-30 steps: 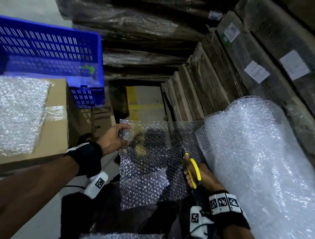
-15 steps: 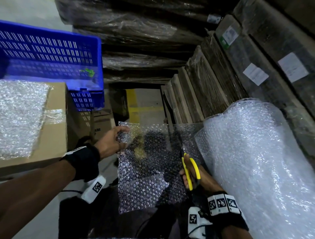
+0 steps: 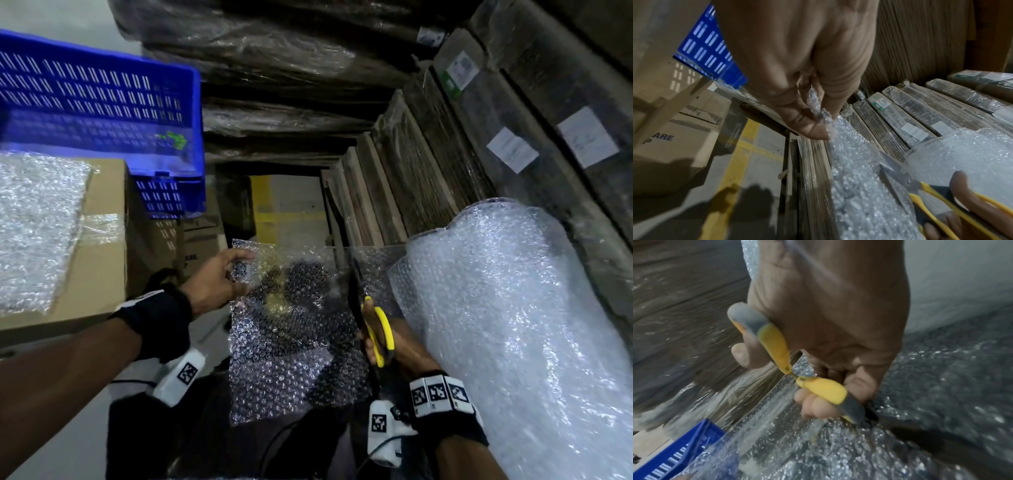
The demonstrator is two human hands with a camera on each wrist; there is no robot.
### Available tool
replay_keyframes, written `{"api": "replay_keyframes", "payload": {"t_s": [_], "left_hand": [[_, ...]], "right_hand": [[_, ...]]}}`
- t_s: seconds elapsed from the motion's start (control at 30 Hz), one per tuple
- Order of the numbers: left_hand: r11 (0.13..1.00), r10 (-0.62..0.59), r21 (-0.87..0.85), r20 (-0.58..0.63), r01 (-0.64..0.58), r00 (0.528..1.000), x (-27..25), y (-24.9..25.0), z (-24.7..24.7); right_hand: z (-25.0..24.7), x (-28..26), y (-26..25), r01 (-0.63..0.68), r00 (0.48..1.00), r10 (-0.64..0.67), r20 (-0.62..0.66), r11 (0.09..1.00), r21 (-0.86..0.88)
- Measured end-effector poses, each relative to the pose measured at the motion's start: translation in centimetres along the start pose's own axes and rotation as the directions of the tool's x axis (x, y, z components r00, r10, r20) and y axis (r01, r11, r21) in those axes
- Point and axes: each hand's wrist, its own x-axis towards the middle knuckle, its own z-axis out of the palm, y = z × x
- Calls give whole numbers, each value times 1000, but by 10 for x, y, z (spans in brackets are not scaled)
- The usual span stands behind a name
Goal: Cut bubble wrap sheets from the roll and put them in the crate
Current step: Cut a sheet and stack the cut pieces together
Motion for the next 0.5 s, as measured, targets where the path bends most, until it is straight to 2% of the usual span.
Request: {"api": "replay_keyframes", "payload": {"t_s": [0.1, 0.23, 0.37, 0.5], "left_hand": [[1000, 6, 23, 3, -6, 1000, -1, 1, -1], [1000, -6, 28, -1, 6, 1000, -1, 0, -2], [999, -3, 35, 11, 2, 1000, -2, -1, -2], [1000, 1, 23, 22, -1, 1000, -3, -3, -2]], "right_hand": [[3, 2, -6, -67, 996, 65, 59, 997, 26], [2, 2, -8, 66, 998, -65, 17, 998, -19], [4, 5, -15, -1, 998, 0, 68, 1000, 10], [4, 13, -21, 110, 994, -110, 9, 994, 11]]}}
